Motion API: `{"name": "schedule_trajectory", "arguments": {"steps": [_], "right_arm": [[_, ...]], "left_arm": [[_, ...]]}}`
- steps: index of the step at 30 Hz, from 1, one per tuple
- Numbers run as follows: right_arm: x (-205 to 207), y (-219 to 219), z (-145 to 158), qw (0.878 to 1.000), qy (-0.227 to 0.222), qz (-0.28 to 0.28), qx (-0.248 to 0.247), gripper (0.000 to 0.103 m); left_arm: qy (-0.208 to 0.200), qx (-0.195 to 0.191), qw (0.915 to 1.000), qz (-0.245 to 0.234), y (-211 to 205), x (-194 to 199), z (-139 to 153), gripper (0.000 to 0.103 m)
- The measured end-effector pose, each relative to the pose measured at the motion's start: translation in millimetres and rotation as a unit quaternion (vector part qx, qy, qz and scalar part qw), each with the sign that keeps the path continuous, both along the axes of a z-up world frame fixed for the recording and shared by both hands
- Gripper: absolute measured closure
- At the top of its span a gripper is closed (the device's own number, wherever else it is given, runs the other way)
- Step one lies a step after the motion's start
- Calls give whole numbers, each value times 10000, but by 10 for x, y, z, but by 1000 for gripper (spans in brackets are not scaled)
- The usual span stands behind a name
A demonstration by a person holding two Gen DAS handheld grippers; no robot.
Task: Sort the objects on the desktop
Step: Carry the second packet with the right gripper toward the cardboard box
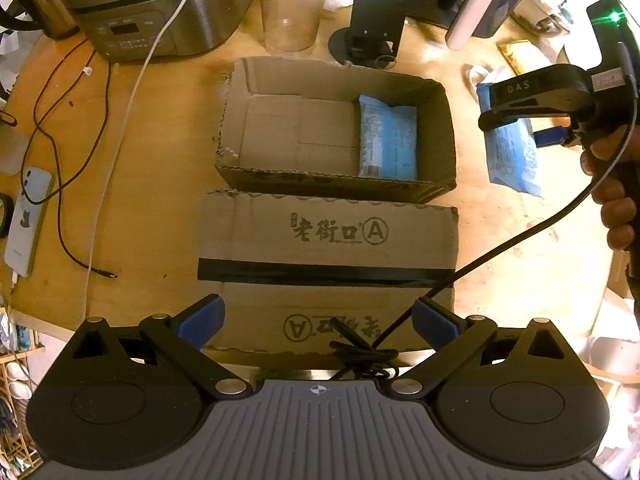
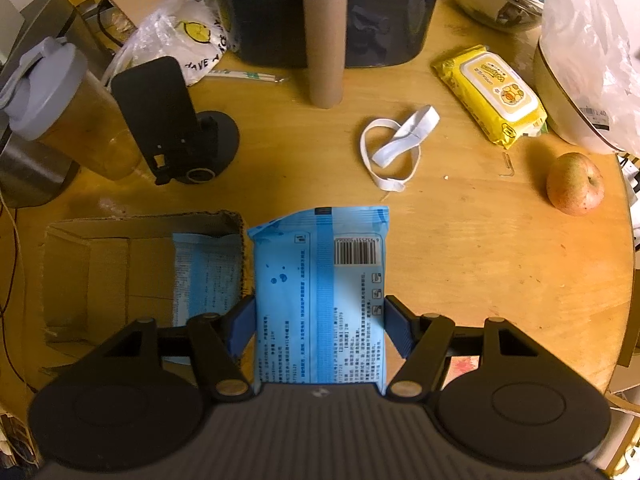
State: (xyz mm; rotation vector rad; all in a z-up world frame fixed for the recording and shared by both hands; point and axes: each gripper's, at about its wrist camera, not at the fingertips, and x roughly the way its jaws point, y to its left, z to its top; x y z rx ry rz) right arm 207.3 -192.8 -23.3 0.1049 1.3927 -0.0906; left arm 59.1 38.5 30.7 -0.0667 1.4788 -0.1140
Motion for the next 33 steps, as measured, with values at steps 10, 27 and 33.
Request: {"name": "schedule_trajectory", "arguments": {"steps": [10, 27, 33], "right_arm": [[42, 167, 3, 10000, -15, 54, 4, 37], [100, 451, -15, 9999, -21, 136, 24, 37], [125, 548, -25, 9999, -22, 164, 26, 37]], "left_arm": [[-7, 1, 10000, 60, 121, -3, 0, 0], [-8, -15, 9999, 113, 305, -21, -18, 0], [-7, -23, 9999, 141, 373, -18, -20, 0]]}}
